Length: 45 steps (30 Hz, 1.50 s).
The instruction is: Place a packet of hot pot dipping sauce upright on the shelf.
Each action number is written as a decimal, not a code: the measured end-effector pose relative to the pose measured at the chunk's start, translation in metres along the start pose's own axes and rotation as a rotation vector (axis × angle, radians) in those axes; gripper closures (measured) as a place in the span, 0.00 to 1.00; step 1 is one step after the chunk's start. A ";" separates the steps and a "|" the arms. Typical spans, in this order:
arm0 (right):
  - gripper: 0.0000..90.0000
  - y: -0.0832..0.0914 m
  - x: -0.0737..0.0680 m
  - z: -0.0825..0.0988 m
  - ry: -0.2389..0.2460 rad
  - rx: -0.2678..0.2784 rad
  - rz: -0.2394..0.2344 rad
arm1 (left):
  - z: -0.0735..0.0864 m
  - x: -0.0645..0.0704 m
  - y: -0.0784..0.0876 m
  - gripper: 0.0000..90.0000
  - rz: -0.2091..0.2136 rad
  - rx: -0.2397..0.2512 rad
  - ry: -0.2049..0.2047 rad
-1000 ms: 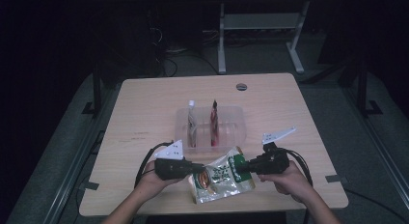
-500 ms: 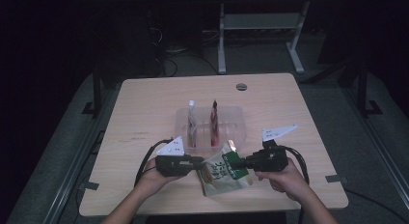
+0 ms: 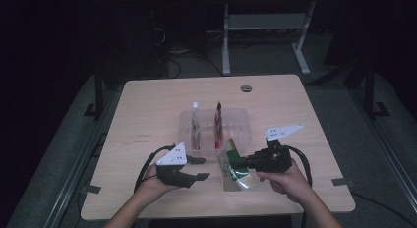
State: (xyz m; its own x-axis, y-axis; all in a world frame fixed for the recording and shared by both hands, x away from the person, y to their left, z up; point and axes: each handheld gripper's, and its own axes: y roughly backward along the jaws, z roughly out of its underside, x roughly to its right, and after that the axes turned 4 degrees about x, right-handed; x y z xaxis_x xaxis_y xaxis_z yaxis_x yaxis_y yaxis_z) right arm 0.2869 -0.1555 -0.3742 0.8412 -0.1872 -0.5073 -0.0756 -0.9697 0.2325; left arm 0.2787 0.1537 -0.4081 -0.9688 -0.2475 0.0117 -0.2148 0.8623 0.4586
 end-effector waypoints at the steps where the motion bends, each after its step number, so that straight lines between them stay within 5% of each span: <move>1: 1.00 0.000 0.000 0.000 0.008 0.005 0.002 | -0.001 0.001 -0.003 0.53 0.007 0.003 -0.008; 9: 1.00 -0.001 -0.003 -0.004 0.032 0.011 0.015 | -0.007 0.011 -0.018 0.48 0.047 -0.020 -0.048; 13: 1.00 0.000 -0.005 -0.007 0.052 0.022 0.016 | -0.005 0.011 -0.016 0.43 0.060 -0.031 -0.029; 15: 1.00 0.001 -0.007 -0.010 0.068 0.023 0.032 | -0.001 0.010 -0.012 0.41 0.075 -0.047 0.014; 23: 1.00 0.008 -0.016 -0.019 0.159 0.042 0.112 | 0.010 0.005 0.002 0.37 0.085 -0.094 0.062; 35: 1.00 0.024 -0.020 -0.037 0.218 0.102 0.169 | 0.029 -0.010 0.026 0.34 0.027 -0.134 0.112; 45: 1.00 0.031 -0.010 -0.056 0.228 0.130 0.238 | 0.037 -0.026 0.039 0.32 -0.046 -0.114 0.156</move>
State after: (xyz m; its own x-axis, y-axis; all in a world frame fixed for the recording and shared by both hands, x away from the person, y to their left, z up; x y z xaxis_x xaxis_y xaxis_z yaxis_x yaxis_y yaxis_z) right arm 0.3059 -0.1748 -0.3154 0.8888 -0.3842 -0.2497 -0.3389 -0.9179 0.2062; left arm 0.2910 0.2103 -0.4230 -0.9254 -0.3588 0.1223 -0.2344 0.7952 0.5591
